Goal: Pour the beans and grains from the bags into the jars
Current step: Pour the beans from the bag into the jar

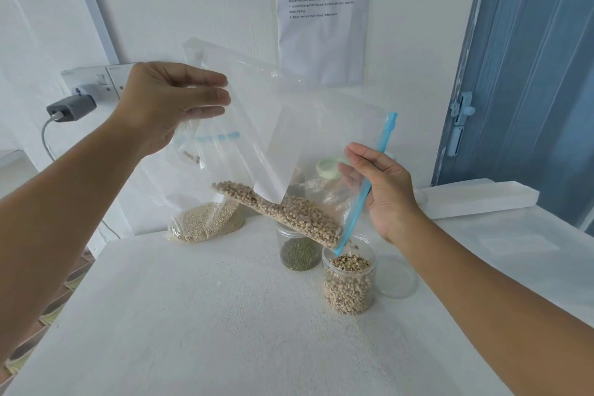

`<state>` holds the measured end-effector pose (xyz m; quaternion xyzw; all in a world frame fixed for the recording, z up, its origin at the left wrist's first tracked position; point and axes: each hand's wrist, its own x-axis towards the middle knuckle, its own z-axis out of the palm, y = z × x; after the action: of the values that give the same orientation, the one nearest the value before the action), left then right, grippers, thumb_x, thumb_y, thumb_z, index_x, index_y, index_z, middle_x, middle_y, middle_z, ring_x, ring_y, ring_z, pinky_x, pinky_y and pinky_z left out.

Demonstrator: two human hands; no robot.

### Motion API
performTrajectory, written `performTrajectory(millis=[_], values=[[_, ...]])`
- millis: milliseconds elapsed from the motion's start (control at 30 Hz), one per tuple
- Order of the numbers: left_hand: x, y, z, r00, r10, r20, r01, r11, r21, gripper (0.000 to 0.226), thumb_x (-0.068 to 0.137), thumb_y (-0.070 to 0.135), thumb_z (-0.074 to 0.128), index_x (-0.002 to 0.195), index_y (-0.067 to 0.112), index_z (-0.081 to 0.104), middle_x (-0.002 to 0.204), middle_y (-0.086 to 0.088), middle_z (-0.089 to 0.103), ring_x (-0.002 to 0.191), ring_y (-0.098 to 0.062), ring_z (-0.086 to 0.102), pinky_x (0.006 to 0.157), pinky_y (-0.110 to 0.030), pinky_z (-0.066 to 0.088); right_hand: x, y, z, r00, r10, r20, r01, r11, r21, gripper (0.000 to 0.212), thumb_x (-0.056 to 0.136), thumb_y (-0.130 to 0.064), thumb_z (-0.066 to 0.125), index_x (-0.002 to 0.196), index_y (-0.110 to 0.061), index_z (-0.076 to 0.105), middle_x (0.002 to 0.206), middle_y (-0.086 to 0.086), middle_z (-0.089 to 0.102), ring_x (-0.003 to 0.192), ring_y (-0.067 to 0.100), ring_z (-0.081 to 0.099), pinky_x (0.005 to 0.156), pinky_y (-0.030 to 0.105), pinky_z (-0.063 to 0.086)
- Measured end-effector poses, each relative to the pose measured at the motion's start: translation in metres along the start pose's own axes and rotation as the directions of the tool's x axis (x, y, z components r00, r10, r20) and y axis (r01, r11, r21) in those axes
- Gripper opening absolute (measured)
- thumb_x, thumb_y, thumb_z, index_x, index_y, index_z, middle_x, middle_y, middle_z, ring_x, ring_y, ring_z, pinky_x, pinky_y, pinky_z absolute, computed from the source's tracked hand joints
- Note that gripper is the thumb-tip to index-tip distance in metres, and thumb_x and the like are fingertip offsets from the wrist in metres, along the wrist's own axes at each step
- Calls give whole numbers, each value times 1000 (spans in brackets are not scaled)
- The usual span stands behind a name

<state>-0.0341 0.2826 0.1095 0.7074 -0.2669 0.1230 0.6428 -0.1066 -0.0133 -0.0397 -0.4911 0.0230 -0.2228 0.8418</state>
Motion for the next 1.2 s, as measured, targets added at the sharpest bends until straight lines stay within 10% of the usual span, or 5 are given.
performTrajectory(millis=[1200], values=[[1,-6,2,1000,16,26,-17,1000,20,27,74,3,88,100,2,79,92,-12,80,94,-31,77,87,-39,64,3,12,-2,998,56,-23,-55,997,54,19,85,-4,77,97,-17,83,114,6,78,101,28,76,94,35,57]])
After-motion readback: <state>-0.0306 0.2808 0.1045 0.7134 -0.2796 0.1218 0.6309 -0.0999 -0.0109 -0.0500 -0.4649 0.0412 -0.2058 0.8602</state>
